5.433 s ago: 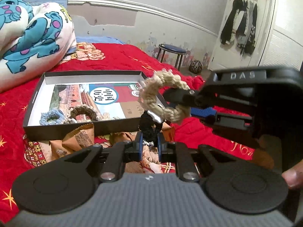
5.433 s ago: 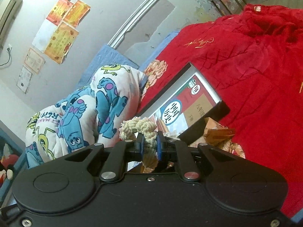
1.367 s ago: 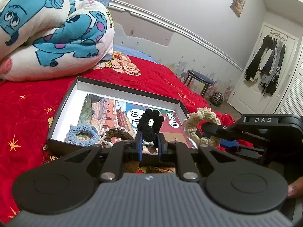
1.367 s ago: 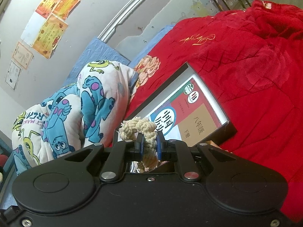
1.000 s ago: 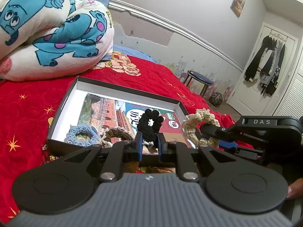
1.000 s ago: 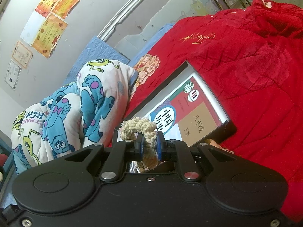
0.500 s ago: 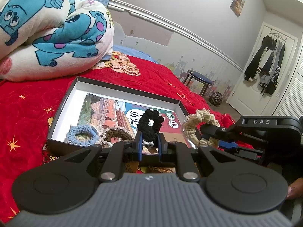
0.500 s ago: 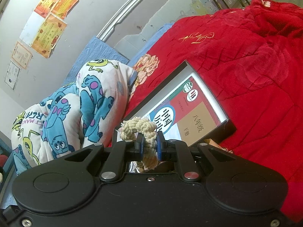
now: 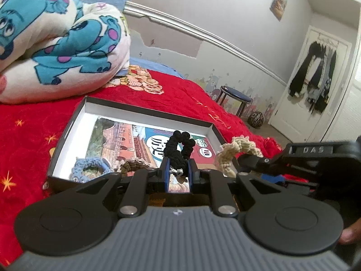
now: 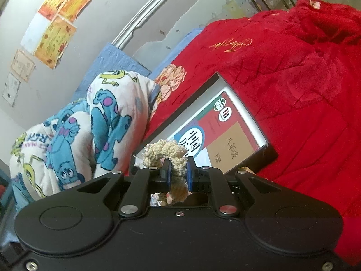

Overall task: Organize objects
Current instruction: 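Lower the black scrunchie with the left tool while the right tool lowers the beige rope ring into the box, then open both tools to release the scrunchie and rope ring in the box, then move both open tools back to the brown paper triangle packets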

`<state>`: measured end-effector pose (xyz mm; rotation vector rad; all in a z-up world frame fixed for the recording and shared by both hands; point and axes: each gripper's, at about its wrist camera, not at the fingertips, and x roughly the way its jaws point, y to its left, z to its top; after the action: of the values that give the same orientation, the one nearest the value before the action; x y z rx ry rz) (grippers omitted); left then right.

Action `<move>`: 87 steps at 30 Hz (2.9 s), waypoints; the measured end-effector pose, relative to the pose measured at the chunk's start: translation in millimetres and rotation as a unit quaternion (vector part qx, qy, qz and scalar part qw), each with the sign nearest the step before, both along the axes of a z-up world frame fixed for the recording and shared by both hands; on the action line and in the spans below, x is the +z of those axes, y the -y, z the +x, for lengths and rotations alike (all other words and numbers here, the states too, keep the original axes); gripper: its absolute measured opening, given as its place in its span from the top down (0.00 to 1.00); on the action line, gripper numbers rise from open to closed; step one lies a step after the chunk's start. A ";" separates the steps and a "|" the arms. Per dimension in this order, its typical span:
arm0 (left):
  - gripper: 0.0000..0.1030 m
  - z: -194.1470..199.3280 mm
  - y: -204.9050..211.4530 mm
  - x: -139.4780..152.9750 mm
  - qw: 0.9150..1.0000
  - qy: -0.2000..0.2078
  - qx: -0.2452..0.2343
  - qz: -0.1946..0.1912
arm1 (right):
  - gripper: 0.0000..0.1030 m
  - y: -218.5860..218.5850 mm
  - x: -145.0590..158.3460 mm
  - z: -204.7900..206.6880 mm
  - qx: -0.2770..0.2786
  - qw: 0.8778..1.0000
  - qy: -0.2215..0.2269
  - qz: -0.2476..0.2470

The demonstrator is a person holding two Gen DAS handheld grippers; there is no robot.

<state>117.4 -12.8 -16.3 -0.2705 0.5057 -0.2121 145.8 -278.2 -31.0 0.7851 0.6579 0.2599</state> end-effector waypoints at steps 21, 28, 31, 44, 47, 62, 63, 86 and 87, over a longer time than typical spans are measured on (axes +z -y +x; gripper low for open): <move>0.79 35.0 34.6 -21.7 0.996 -0.041 -0.057 0.053 | 0.87 -27.9 -22.0 36.4 -0.011 0.996 -0.029 -0.087; 0.79 37.6 32.0 -24.5 0.996 -0.046 -0.048 0.052 | 0.87 -30.8 -25.3 37.1 -0.018 0.994 -0.036 -0.097; 0.78 40.4 33.1 -26.7 0.996 -0.048 -0.046 0.054 | 0.87 -33.4 -26.2 35.3 -0.018 0.994 -0.037 -0.104; 0.56 45.9 30.8 -34.2 0.996 -0.054 -0.025 0.065 | 0.84 -29.5 -30.2 36.3 -0.013 0.995 -0.055 -0.087; 0.49 46.3 26.7 -32.8 0.997 -0.052 -0.019 0.058 | 0.84 -28.1 -31.9 37.1 -0.013 0.995 -0.060 -0.081; 0.14 31.1 -5.5 -10.6 0.998 -0.005 0.036 0.044 | 0.25 -20.0 -23.1 27.5 -0.013 0.999 -0.025 -0.017; 0.13 29.0 -8.0 -8.9 0.998 -0.003 0.040 0.045 | 0.18 -18.5 -22.5 25.9 -0.013 1.000 -0.018 -0.004; 0.00 -55.0 -59.4 30.9 0.995 -0.009 0.095 0.034 | 0.06 -0.3 21.2 -52.9 -0.028 0.998 0.040 -0.030; 0.00 -56.7 -60.1 27.1 0.995 -0.020 0.096 0.034 | 0.06 -2.6 19.0 -55.2 -0.026 0.998 0.034 -0.036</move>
<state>60.7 47.3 10.8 -0.2566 0.5227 -0.0025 90.6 -275.6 -12.0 0.7198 0.5781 0.2133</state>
